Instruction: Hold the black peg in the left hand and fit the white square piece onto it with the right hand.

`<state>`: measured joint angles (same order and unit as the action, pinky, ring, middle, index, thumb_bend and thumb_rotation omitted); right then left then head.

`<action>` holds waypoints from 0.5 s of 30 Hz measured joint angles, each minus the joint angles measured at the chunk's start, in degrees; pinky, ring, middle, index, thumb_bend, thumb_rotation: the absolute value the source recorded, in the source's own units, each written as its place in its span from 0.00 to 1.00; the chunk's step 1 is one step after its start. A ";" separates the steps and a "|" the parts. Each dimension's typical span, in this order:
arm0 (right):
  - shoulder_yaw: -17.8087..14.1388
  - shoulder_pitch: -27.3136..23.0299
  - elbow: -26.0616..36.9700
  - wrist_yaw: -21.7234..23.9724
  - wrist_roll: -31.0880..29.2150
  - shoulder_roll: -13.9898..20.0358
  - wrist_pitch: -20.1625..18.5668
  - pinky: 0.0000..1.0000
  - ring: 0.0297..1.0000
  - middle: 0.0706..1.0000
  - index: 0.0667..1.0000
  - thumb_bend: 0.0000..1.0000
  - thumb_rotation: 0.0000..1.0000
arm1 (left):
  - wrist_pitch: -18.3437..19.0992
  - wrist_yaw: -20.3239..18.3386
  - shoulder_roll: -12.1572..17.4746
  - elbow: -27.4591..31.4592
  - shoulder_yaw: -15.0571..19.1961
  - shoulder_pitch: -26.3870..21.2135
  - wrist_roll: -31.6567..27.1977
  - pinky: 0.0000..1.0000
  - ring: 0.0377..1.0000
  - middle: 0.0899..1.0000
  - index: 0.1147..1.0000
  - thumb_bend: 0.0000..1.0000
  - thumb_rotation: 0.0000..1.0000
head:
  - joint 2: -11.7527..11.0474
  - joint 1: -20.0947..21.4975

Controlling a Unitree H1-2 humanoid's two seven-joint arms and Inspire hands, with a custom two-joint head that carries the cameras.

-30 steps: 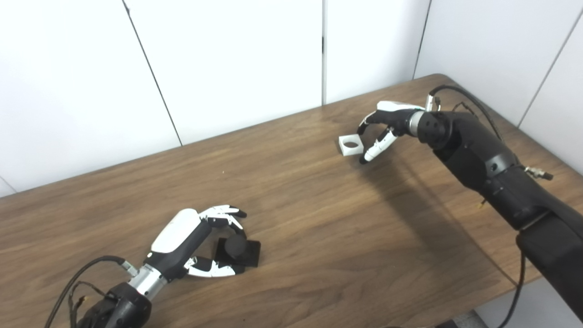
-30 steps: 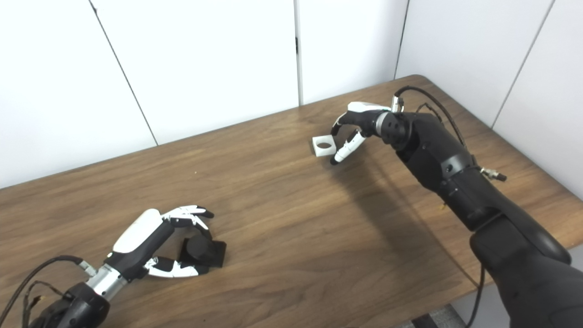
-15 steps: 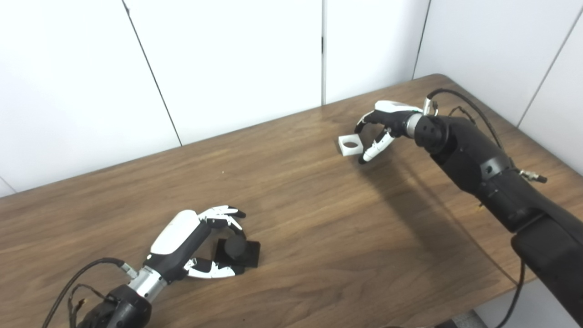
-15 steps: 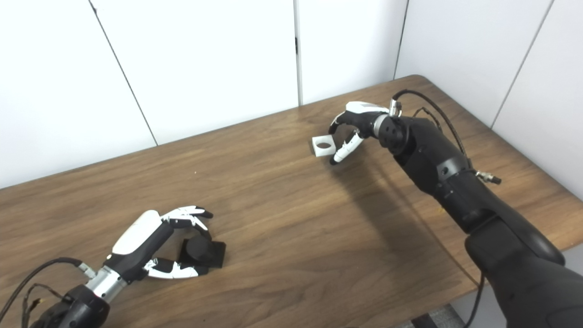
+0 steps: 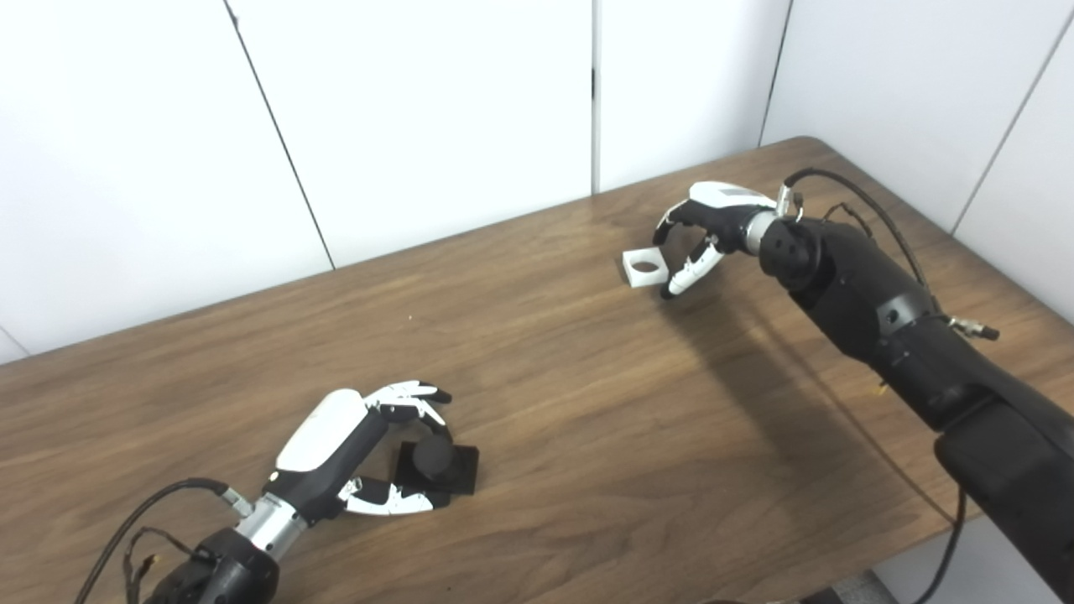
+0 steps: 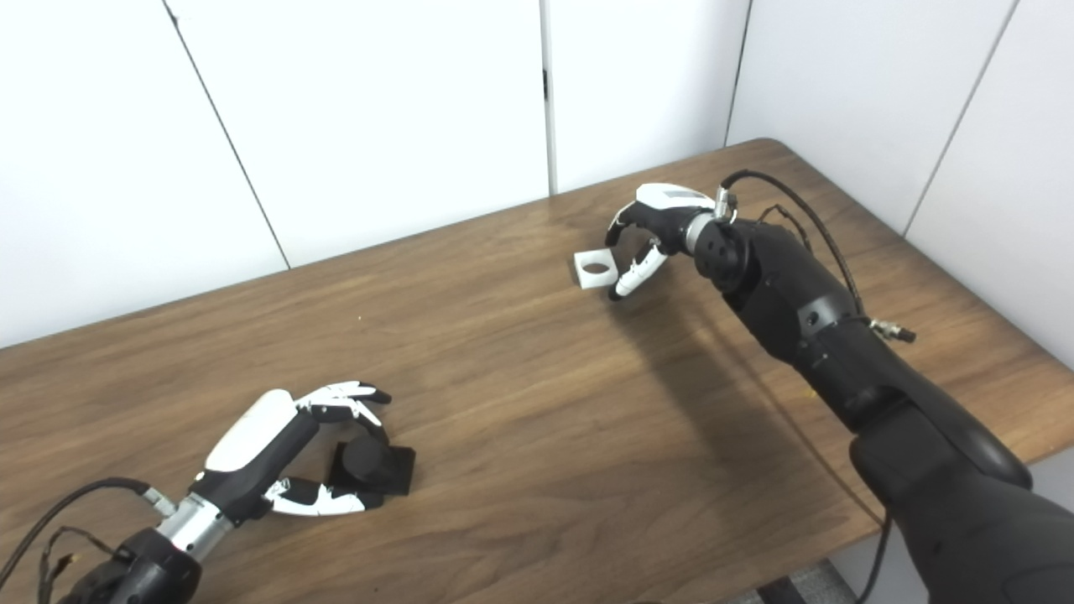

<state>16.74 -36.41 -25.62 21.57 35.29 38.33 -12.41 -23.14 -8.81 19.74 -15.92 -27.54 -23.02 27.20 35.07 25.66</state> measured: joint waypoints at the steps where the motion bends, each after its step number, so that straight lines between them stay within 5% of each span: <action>1: 0.00 -0.01 -0.20 -0.34 0.00 -0.07 0.06 0.76 0.88 0.88 0.70 0.72 0.27 | 0.08 -0.02 0.01 0.06 -0.01 0.01 0.00 0.75 0.86 0.80 0.43 0.52 0.06 | 0.00 0.00; 15: 0.85 -0.08 -1.68 -3.67 0.58 -1.07 0.32 0.77 0.88 0.87 0.69 0.71 0.27 | 0.26 -0.03 0.03 0.10 -0.06 0.01 0.00 0.74 0.86 0.80 0.43 0.52 0.06 | 0.35 -0.35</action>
<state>17.60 -36.50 -27.30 17.90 35.87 37.26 -12.09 -22.88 -8.83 19.77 -15.82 -27.60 -23.01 27.20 35.42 25.31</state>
